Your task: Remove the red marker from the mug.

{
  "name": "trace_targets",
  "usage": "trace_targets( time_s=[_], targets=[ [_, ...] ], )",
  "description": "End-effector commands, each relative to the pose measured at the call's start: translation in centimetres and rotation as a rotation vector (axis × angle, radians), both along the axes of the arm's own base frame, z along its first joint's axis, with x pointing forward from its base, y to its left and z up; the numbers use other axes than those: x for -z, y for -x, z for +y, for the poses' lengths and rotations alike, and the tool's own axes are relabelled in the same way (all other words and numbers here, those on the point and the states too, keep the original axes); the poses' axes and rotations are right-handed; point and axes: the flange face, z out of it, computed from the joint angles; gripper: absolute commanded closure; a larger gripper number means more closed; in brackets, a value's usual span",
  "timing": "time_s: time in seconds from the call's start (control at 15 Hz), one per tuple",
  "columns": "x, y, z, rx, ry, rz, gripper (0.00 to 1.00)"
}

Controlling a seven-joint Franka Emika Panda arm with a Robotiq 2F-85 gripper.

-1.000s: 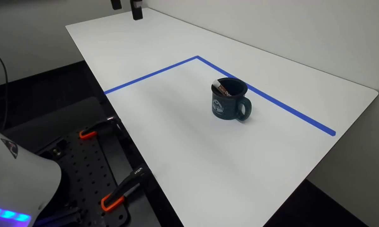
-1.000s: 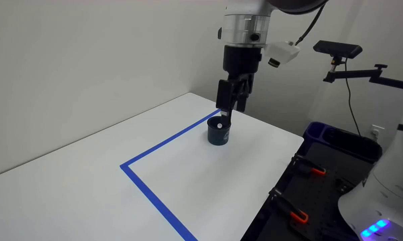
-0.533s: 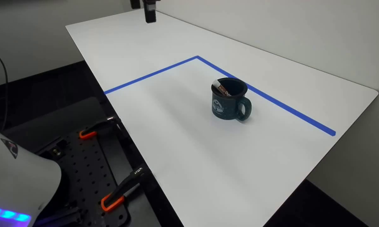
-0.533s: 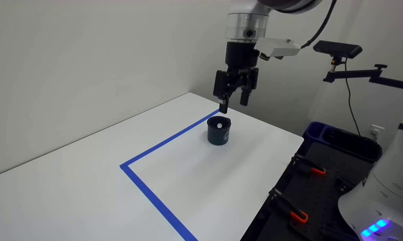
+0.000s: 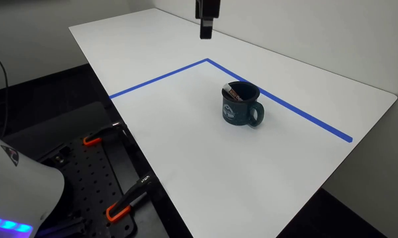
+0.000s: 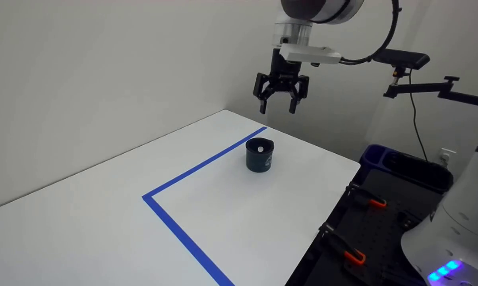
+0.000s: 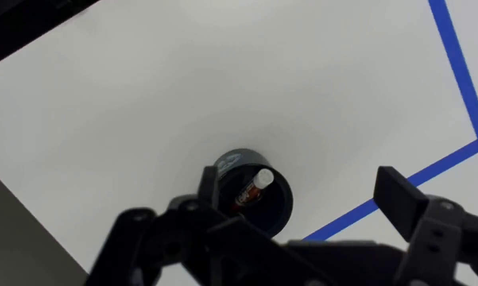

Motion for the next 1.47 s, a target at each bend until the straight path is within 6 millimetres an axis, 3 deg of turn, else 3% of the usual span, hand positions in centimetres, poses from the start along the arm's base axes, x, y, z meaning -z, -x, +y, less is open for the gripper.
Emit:
trace_targets(
  time_s=[0.0, 0.27, 0.6, 0.8, 0.87, 0.93, 1.0, 1.07, 1.2, 1.4],
  targets=[
    [3.6, -4.0, -1.5, 0.191, 0.036, 0.047, 0.0],
    [7.7, -6.9, -1.6, 0.344, 0.056, 0.111, 0.0],
    [11.0, -8.8, -1.9, 0.419, 0.058, 0.155, 0.0],
    [12.3, -9.3, -2.3, 0.431, 0.059, 0.155, 0.11],
    [12.6, -9.5, -2.5, 0.432, 0.056, 0.153, 0.25],
    [12.9, -9.6, -2.6, 0.435, 0.055, 0.156, 0.3],
    [13.2, -9.7, -2.7, 0.438, 0.054, 0.159, 0.26],
    [13.4, -9.7, -2.8, 0.441, 0.054, 0.163, 0.36],
    [13.8, -9.7, -3.0, 0.447, 0.05, 0.172, 0.39],
    [14.5, -9.8, -3.3, 0.463, 0.043, 0.185, 0.35]
  ],
)
